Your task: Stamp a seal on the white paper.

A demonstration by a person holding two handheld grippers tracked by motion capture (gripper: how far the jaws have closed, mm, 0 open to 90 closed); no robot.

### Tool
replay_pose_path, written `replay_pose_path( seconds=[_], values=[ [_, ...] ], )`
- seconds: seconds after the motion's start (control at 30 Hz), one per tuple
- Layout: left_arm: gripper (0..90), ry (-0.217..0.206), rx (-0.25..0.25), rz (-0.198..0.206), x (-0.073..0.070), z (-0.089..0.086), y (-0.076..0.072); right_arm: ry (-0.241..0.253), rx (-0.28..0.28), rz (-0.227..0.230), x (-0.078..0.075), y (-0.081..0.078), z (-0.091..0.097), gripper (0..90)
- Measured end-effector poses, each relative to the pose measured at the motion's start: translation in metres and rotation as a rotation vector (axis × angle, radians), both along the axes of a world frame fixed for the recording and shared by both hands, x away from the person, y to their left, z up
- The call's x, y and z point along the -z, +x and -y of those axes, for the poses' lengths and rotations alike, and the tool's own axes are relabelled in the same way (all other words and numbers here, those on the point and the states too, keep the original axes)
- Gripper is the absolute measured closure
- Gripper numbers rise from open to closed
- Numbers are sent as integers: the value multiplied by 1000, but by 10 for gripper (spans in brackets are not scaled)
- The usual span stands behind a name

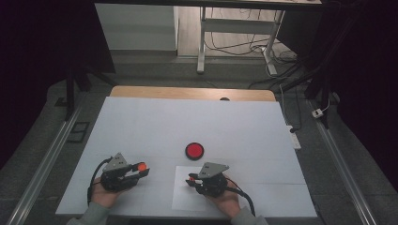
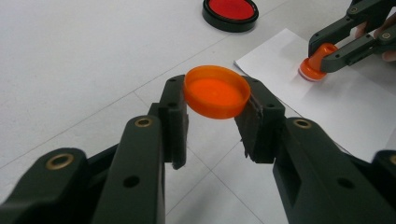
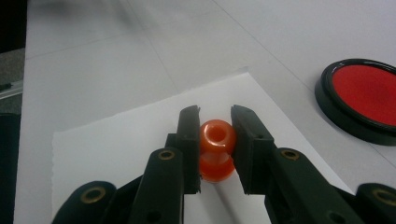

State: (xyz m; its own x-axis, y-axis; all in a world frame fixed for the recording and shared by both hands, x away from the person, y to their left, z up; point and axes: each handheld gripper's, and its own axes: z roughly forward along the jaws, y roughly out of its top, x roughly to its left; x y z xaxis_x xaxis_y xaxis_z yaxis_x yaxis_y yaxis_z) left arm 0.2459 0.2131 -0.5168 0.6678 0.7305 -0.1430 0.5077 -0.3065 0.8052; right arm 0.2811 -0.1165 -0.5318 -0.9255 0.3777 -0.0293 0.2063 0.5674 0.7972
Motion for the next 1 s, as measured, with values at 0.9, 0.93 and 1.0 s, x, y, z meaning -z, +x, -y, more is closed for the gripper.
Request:
replay_pose_path(
  seconds=[0.9,0.93,1.0],
  values=[
    [644,2,-8,-9,0,0,0,31,9,-7,4,-1,2,730],
    [644,0,-8,-10,0,0,0,31,9,-7,4,-1,2,730],
    [644,-1,-7,-11,0,-1,0,23,9,-6,3,-1,2,730]
  ],
)
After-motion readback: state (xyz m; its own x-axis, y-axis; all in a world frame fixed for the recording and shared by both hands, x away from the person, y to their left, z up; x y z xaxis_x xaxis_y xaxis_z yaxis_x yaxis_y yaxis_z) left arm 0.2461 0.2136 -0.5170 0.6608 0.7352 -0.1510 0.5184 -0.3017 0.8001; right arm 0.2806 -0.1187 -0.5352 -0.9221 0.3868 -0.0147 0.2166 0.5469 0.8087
